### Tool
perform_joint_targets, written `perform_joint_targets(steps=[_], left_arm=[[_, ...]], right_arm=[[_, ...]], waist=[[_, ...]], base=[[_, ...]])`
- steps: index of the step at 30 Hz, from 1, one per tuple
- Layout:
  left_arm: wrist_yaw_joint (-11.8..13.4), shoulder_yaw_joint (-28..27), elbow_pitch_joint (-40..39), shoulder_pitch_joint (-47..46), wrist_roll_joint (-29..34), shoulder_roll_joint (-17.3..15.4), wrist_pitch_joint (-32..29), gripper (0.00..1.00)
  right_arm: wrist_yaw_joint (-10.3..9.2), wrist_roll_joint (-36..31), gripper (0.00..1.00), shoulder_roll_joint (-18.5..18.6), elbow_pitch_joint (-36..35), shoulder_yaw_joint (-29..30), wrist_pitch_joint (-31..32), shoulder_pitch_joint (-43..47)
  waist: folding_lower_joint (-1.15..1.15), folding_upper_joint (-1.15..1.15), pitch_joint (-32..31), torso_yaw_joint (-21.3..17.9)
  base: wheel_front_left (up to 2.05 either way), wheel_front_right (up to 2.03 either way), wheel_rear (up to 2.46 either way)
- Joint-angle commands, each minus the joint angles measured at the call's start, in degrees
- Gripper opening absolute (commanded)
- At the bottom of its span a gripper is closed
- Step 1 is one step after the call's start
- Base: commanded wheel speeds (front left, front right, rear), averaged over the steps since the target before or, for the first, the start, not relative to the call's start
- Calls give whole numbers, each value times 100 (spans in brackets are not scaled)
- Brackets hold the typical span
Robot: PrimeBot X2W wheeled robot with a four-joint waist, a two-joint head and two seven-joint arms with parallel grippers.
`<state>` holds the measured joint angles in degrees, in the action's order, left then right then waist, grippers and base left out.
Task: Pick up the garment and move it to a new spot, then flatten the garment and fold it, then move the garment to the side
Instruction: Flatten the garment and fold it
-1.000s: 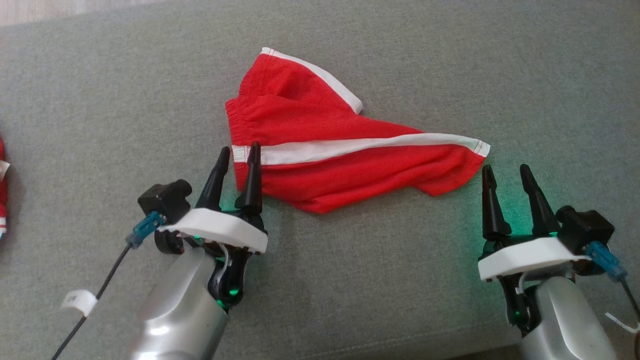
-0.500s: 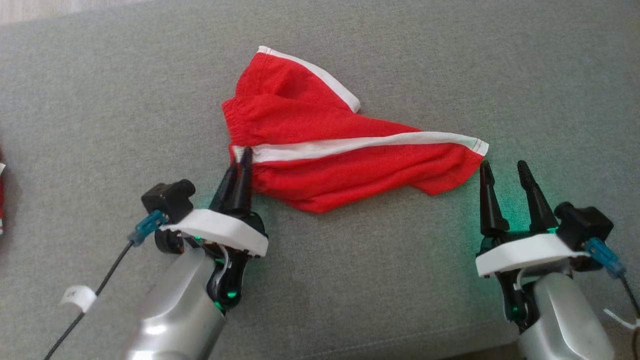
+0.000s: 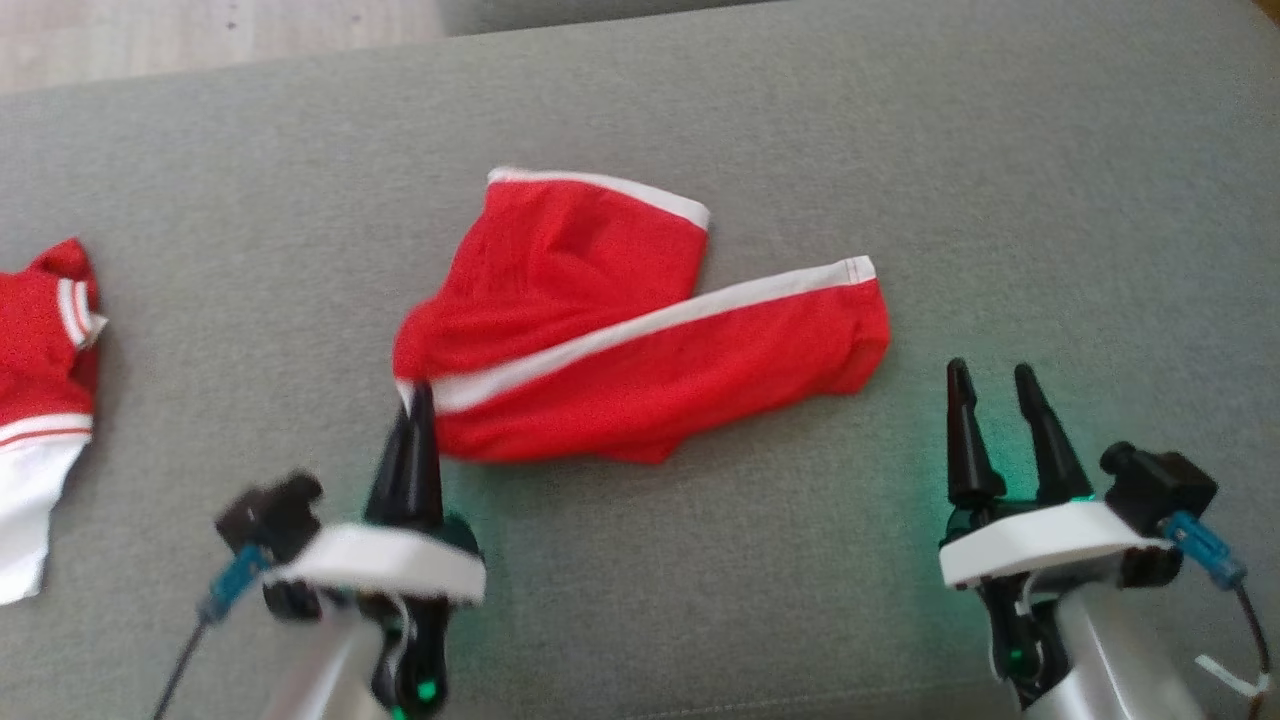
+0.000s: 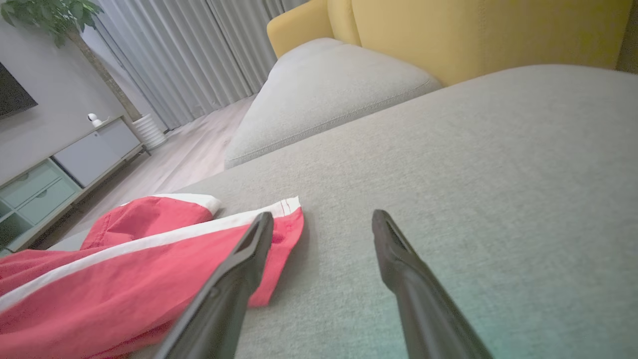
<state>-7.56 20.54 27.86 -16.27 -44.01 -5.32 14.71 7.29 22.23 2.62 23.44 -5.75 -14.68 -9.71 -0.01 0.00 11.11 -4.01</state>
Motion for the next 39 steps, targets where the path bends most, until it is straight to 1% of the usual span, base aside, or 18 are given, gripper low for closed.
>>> perform_joint_targets(steps=[1,6,11,17,20,22,26,32,37,38,39], left_arm=[[8,-195,-206,-17,82,-24,29,0],[8,-224,-254,189,188,11,29,0],[8,-200,-239,168,264,68,29,0],[8,-65,-211,34,308,128,29,0],[8,9,-193,-24,306,158,29,0],[8,41,-185,-55,297,176,29,0],[8,78,-182,-91,300,201,29,0],[8,123,-169,-153,286,216,29,0],[8,161,-150,-193,281,225,29,0],[8,156,-149,-196,281,226,29,0],[8,151,-149,-199,281,227,29,0]], right_arm=[[20,95,100,26,-143,-206,-32,-56],[20,374,100,26,-28,-277,-32,-221],[20,117,100,121,971,-506,-11,-1132],[20,-206,100,244,1970,-700,410,-2222],[20,-379,100,264,2398,-827,612,-2558],[20,-526,100,285,2689,-895,752,-2692],[20,-687,100,255,3070,-890,763,-2816],[20,-844,100,182,3372,-880,524,-3006],[20,-926,100,136,3612,-1001,548,-3120],[20,-942,89,132,3653,-1028,548,-3129],[20,-944,71,129,3688,-1041,539,-3137]], waist=[[1,0,-68,91],[1,0,-100,182],[1,0,-26,288],[1,0,152,409],[1,0,236,481],[1,0,282,525],[1,0,356,575],[1,0,416,653],[1,0,446,724],[1,0,451,730],[1,0,455,734]], base=[[0,0,0],[0,0,0],[0,0,0],[0,0,0],[0,0,0],[0,0,0],[0,0,0],[0,0,0],[0,0,0],[0,0,0],[0,0,0]])
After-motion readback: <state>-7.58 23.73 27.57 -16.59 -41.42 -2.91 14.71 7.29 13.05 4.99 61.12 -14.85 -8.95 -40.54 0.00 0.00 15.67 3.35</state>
